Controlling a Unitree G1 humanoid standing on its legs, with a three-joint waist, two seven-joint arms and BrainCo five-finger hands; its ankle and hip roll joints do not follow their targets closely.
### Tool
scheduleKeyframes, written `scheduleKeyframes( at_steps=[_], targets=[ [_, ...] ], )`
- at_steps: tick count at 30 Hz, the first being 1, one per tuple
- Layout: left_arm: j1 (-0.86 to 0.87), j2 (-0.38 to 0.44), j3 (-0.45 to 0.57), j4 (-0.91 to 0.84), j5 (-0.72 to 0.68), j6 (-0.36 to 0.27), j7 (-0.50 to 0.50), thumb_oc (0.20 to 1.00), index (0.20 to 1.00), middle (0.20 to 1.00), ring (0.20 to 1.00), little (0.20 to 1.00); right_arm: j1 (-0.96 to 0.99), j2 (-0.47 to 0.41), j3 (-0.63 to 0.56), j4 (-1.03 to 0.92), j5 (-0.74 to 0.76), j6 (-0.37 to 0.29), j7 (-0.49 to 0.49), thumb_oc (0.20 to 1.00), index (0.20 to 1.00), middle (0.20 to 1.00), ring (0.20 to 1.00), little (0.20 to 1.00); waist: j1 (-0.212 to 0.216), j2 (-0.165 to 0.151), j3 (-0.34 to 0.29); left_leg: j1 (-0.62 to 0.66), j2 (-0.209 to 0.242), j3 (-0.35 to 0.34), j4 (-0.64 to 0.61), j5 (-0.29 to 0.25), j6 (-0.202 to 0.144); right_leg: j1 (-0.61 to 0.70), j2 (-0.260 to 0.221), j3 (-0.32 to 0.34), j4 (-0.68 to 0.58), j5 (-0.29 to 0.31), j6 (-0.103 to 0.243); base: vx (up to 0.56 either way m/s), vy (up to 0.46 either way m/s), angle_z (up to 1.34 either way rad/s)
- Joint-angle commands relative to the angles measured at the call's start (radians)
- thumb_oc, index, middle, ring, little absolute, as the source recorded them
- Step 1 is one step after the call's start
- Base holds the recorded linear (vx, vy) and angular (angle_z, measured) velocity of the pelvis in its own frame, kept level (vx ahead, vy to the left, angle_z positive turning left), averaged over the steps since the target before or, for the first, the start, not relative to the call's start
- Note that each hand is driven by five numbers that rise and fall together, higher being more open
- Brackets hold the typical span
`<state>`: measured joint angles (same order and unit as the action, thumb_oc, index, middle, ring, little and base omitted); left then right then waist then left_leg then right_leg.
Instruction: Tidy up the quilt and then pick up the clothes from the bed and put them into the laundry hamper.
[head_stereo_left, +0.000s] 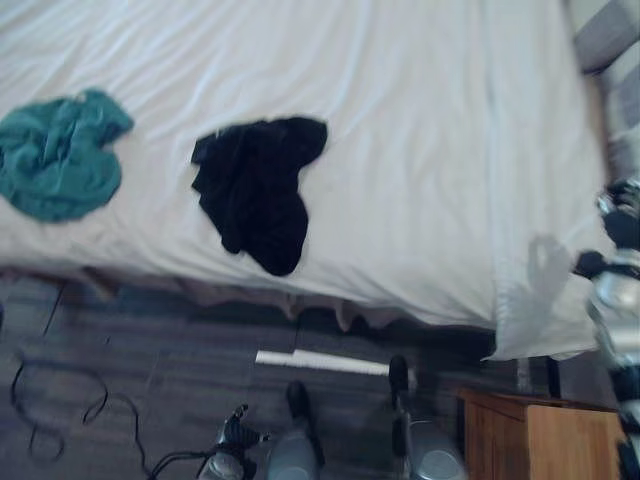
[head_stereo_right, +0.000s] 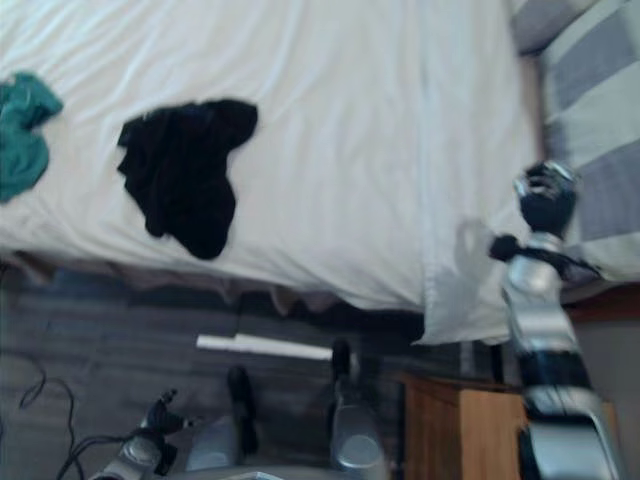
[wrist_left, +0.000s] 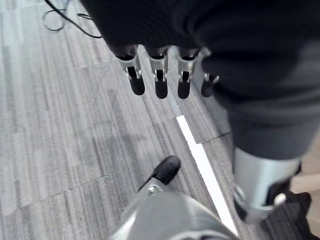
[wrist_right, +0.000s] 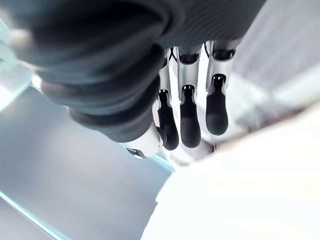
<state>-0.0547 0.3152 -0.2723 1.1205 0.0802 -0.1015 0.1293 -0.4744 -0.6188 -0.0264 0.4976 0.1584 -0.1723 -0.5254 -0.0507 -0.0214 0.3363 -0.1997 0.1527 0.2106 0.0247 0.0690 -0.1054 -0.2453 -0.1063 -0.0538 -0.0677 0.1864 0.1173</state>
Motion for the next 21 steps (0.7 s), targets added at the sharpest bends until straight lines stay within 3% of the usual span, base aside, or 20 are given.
scheduleKeyframes(
  at_steps=[1, 5, 9, 12, 17, 18, 21],
  targets=[
    [-0.046, 0.03, 0.003, 0.07, -0.065, -0.003, 0.038, 1.0, 1.0, 1.0, 1.0, 1.0, 0.044, 0.046, -0.019, 0.087, 0.047, 0.012, -0.034, 0.2, 0.2, 0.2, 0.2, 0.2, -0.015, -0.023, 0.057, -0.012, 0.03, -0.029, 0.099, -0.055, -0.031, -0.018, -0.036, 0.009, 0.265, -0.273, 0.022, -0.07, -0.023, 0.07],
    [-0.069, 0.036, 0.009, 0.057, -0.073, -0.011, 0.052, 1.0, 1.0, 1.0, 1.0, 1.0, 0.126, 0.137, 0.031, 0.273, 0.054, 0.038, 0.022, 0.2, 0.2, 0.2, 0.2, 0.2, -0.017, -0.021, 0.063, -0.054, 0.035, -0.053, 0.185, -0.098, -0.024, -0.049, -0.051, 0.006, 0.347, -0.307, 0.015, -0.05, -0.023, 0.07],
    [-0.062, 0.042, 0.017, 0.058, -0.065, -0.004, 0.057, 1.0, 1.0, 1.0, 1.0, 1.0, 0.251, 0.203, 0.045, 0.335, 0.03, 0.059, 0.065, 0.2, 0.2, 0.2, 0.2, 0.2, -0.03, -0.022, 0.059, -0.032, 0.035, -0.054, 0.198, -0.122, -0.022, -0.029, -0.053, 0.005, 0.357, -0.32, 0.013, 0.03, 0.017, 0.11],
    [-0.029, 0.021, 0.025, 0.085, -0.05, 0.012, 0.078, 1.0, 1.0, 1.0, 1.0, 1.0, 0.411, 0.302, 0.019, 0.441, 0.11, 0.053, 0.127, 0.2, 0.2, 0.2, 0.2, 0.2, -0.059, -0.032, 0.035, 0.039, 0.032, -0.03, 0.153, -0.122, -0.023, 0.029, -0.041, 0.002, 0.308, -0.306, 0.015, 0.08, 0.059, -0.06],
    [0.014, -0.001, 0.032, 0.105, -0.042, 0.019, 0.067, 1.0, 1.0, 1.0, 1.0, 1.0, 0.514, 0.361, 0.045, 0.591, 0.125, 0.079, 0.203, 0.2, 0.2, 0.2, 0.2, 0.2, -0.078, -0.042, -0.016, 0.118, 0.023, -0.012, 0.056, -0.088, -0.022, 0.11, -0.029, 0.0, 0.207, -0.278, 0.023, 0.1, 0.022, -0.17],
    [0.029, -0.011, 0.015, 0.102, -0.037, 0.016, 0.042, 1.0, 1.0, 1.0, 1.0, 1.0, 0.546, 0.379, 0.072, 0.645, 0.109, 0.101, 0.235, 1.0, 1.0, 1.0, 1.0, 1.0, -0.081, -0.04, -0.04, 0.162, 0.017, -0.009, -0.008, -0.066, -0.021, 0.146, -0.023, -0.004, 0.169, -0.264, 0.03, 0.09, 0.016, -0.13],
    [0.031, -0.017, 0.0, 0.099, -0.024, 0.011, 0.034, 1.0, 1.0, 1.0, 1.0, 1.0, 0.543, 0.389, 0.103, 0.696, 0.086, 0.113, 0.258, 1.0, 1.0, 1.0, 1.0, 1.0, -0.083, -0.03, -0.06, 0.211, 0.009, -0.005, -0.08, -0.04, -0.017, 0.179, -0.017, 0.004, 0.12, -0.249, 0.035, 0.07, 0.026, -0.14]
  ],
)
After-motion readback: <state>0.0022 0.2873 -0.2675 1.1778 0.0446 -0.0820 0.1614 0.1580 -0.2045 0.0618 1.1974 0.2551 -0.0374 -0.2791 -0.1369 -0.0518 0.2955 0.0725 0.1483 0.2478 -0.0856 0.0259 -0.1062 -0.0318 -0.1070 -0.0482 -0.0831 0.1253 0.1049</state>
